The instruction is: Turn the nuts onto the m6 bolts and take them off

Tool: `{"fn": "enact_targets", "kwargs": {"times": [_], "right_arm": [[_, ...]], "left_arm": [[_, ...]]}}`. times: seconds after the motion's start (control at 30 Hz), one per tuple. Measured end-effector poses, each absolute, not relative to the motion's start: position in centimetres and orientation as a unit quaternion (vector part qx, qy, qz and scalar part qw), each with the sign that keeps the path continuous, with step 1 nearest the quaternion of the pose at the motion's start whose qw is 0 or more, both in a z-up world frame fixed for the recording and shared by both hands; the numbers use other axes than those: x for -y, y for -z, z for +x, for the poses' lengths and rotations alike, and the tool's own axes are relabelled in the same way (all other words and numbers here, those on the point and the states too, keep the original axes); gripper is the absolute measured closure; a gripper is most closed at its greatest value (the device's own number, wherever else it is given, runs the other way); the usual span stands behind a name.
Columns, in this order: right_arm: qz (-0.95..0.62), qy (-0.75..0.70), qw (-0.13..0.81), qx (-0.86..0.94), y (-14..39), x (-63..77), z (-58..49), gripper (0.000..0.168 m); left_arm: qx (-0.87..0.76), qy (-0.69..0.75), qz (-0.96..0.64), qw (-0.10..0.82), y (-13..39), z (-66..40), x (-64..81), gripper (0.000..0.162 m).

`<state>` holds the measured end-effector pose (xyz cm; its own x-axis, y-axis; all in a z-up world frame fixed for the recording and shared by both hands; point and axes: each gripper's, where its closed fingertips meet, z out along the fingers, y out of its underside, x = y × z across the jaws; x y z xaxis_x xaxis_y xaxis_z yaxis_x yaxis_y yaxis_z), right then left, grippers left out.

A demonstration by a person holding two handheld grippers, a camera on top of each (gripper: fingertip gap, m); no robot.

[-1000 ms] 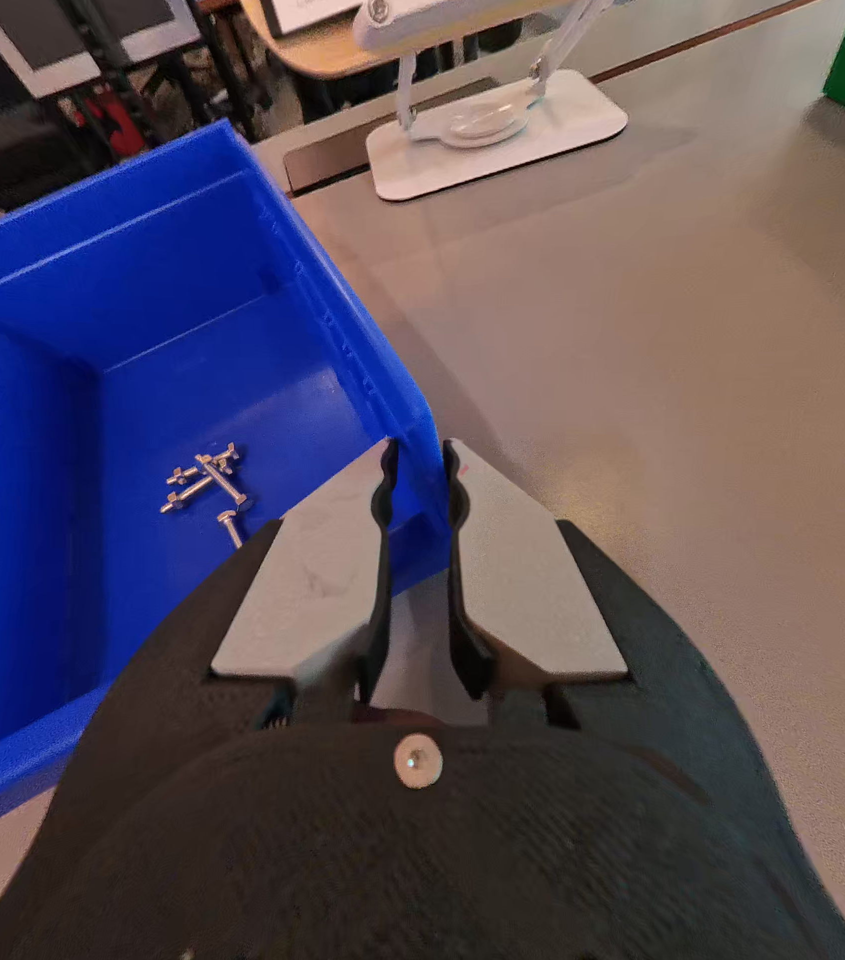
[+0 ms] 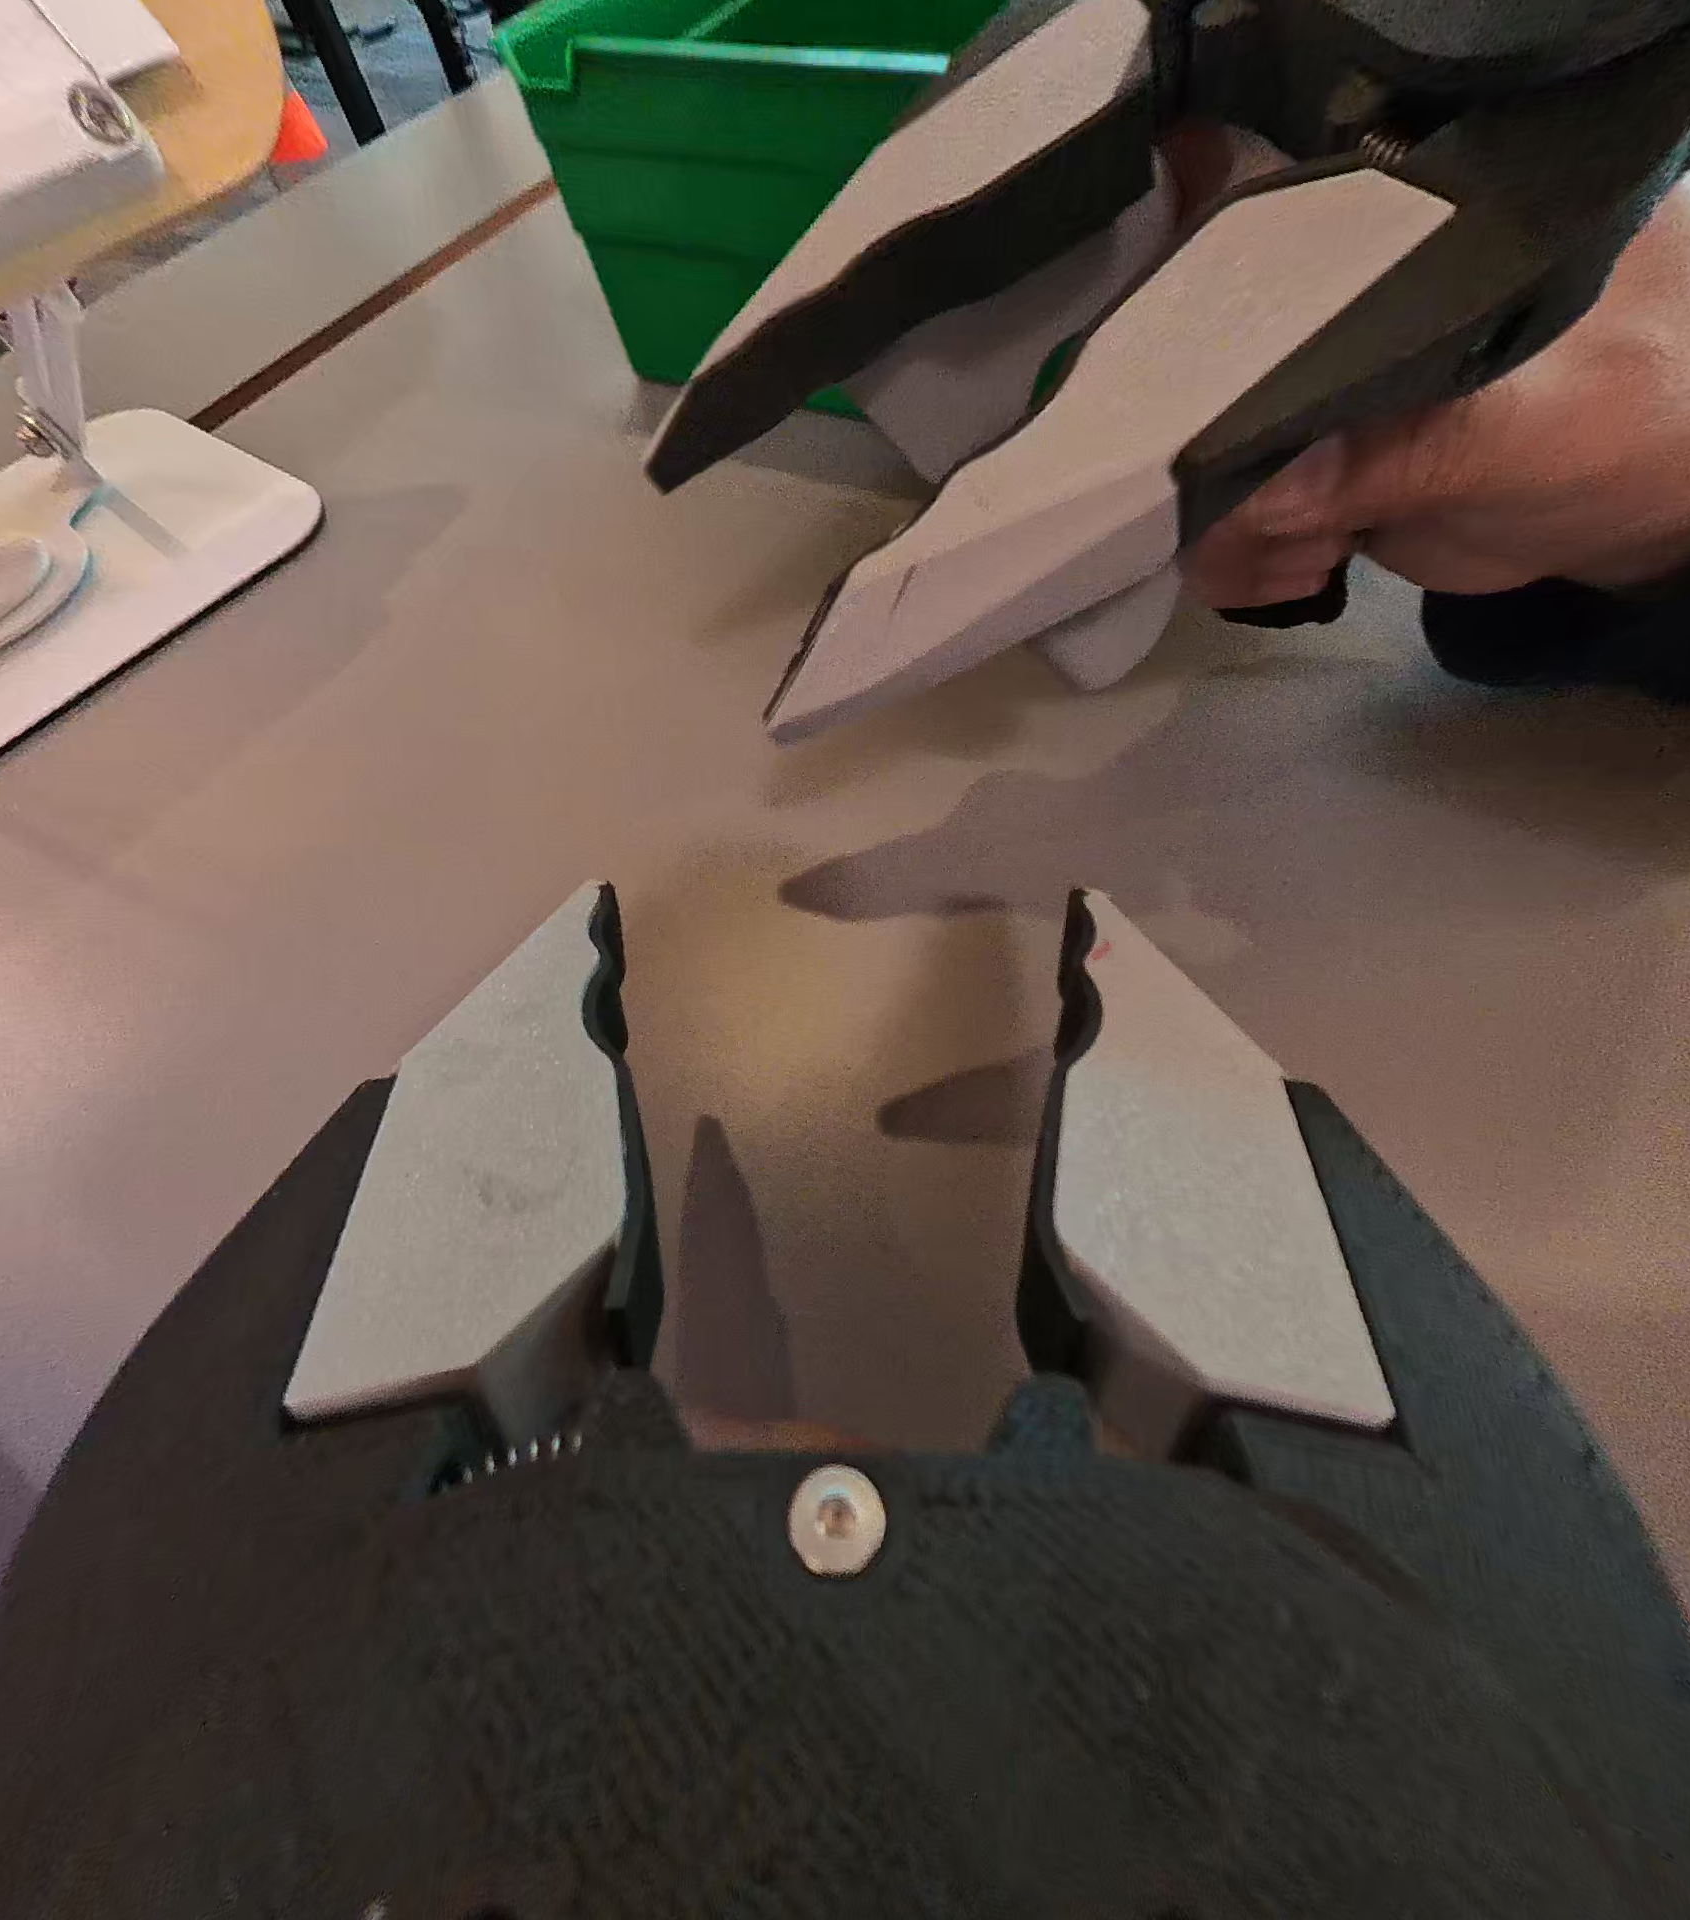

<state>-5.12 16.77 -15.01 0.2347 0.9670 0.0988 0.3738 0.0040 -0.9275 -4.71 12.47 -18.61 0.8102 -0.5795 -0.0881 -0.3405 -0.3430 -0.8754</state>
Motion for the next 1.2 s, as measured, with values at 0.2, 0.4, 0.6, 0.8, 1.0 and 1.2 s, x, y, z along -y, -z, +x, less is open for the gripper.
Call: {"fn": "enact_targets", "kwargs": {"times": [0.2, 0.4, 0.6, 0.8, 1.0, 1.2], "right_arm": [[-0.631, -0.31, 0.418, 0.575, 19.5, -16.2, -6.4, 0.107], [-0.633, -0.293, 0.424, 0.577, 19.7, -16.6, -6.7, 0.105], [-0.631, -0.299, 0.437, 0.568, 19.2, -17.1, -6.5, 0.105], [-0.625, -0.307, 0.437, 0.569, 19.0, -16.9, -6.3, 0.107], [-0.619, -0.302, 0.431, 0.582, 19.1, -16.3, -6.3, 0.102], [-0.621, -0.299, 0.417, 0.593, 19.8, -15.7, -6.4, 0.099]], "left_arm": [[-0.272, 0.126, -0.788, 0.538, 18.2, -5.9, -13.1, 0.074], [-0.277, 0.126, -0.805, 0.509, 19.4, -6.5, -13.1, 0.067], [-0.312, 0.092, -0.771, 0.547, 18.4, -6.7, -12.7, 0.091], [-0.268, 0.159, -0.753, 0.579, 16.7, -6.7, -12.6, 0.101], [-0.253, 0.116, -0.759, 0.588, 16.6, -7.7, -12.9, 0.097], [-0.236, 0.144, -0.734, 0.62, 14.5, -7.7, -12.2, 0.103]]}}
